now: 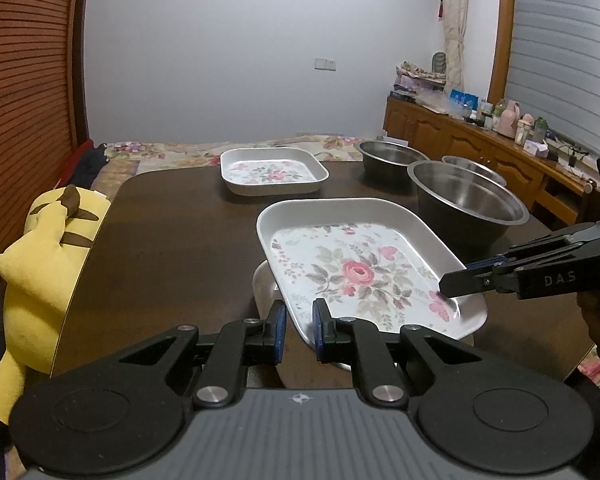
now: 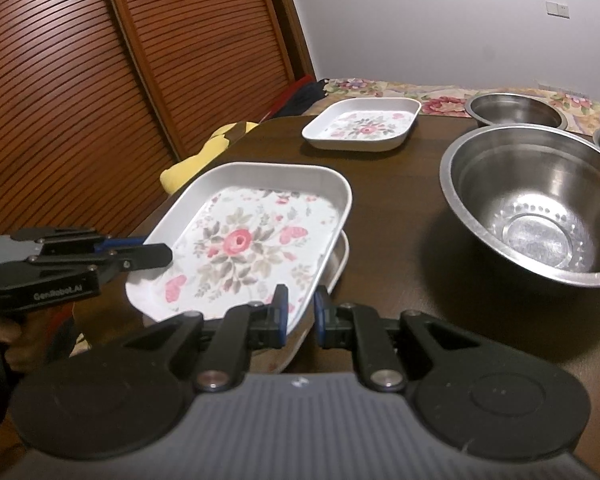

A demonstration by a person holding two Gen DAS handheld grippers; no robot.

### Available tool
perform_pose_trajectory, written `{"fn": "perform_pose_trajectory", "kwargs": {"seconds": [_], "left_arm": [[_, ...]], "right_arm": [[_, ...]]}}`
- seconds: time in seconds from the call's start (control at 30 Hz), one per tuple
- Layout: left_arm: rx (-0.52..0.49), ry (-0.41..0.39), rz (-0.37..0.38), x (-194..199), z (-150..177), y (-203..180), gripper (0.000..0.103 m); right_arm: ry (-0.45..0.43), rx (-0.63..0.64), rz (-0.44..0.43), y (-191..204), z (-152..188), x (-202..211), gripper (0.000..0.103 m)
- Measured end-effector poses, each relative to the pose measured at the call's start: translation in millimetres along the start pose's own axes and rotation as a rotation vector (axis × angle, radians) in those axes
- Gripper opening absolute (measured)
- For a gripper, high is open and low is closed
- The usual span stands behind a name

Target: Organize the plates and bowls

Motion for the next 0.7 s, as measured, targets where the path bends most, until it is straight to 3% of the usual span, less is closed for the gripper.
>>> {"fn": "perform_pose_trajectory", "kwargs": {"seconds": [0.7], "left_arm": [[-0.026, 0.041, -0.058, -6, 14, -3, 0.015]], "right_arm": [[0.019, 0.035, -0.007, 5, 0, -5, 0.017]]}}
Point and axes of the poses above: each gripper's, at about its wrist camera, not at the fingertips, and x roughly against the way its jaws point, y to its left, z to its underside, the point moved 7 cm from there along -x, roughly the way its jaws point, and after that the axes turned 15 degrees about z, right-handed, at the moved point
